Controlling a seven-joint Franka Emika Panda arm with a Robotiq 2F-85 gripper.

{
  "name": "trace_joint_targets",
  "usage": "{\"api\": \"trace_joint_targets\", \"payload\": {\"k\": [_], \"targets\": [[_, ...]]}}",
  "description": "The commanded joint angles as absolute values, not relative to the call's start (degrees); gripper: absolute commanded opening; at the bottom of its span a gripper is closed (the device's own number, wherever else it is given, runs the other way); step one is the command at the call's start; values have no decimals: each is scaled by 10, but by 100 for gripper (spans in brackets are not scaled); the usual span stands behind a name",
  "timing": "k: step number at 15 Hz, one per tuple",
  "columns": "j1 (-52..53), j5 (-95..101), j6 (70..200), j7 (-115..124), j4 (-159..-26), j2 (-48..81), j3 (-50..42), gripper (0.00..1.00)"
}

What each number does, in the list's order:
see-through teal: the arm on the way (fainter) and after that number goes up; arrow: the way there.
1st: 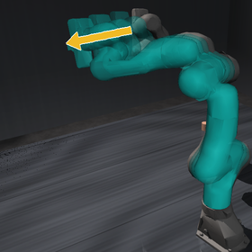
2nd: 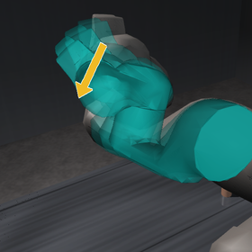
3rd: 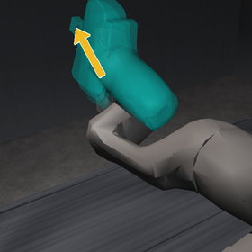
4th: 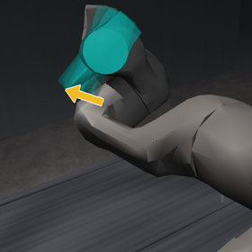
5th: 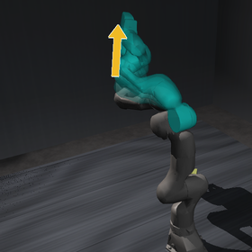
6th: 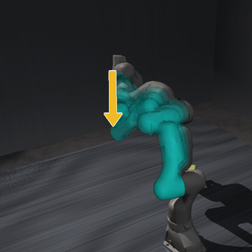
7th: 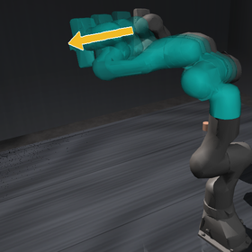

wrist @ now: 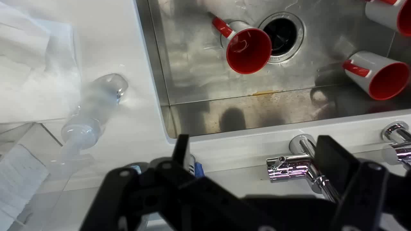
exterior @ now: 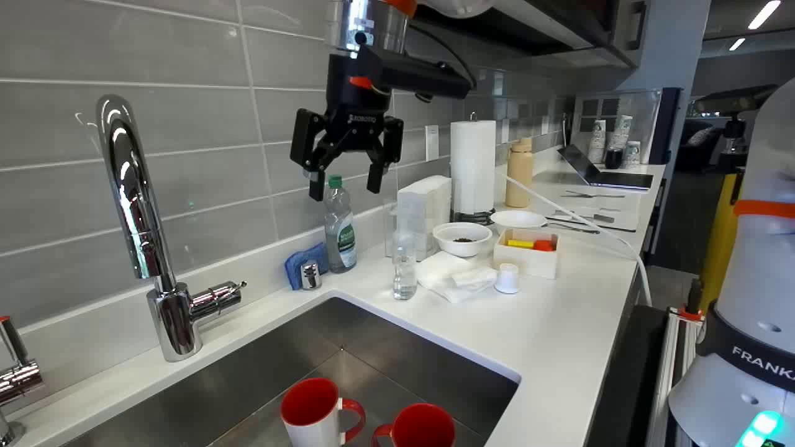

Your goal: Open and close the water to the faucet then pick up the small white cup and put it into the wooden box

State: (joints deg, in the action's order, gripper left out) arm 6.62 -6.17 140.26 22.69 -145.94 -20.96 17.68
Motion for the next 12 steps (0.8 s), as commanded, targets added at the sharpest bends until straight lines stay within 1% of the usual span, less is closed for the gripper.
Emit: {"api": "trace_joint_targets", "payload": {"k": [1, 4, 7, 12], "targets": [[74, -57, 1401, 230, -1459, -209, 168, 100], [69, -47, 1409, 239, -1458, -201, 173, 100], [61, -36, 1432, 247, -1449, -160, 175, 100], [74, -70, 1479, 227, -1428, -79, 152, 100]]}}
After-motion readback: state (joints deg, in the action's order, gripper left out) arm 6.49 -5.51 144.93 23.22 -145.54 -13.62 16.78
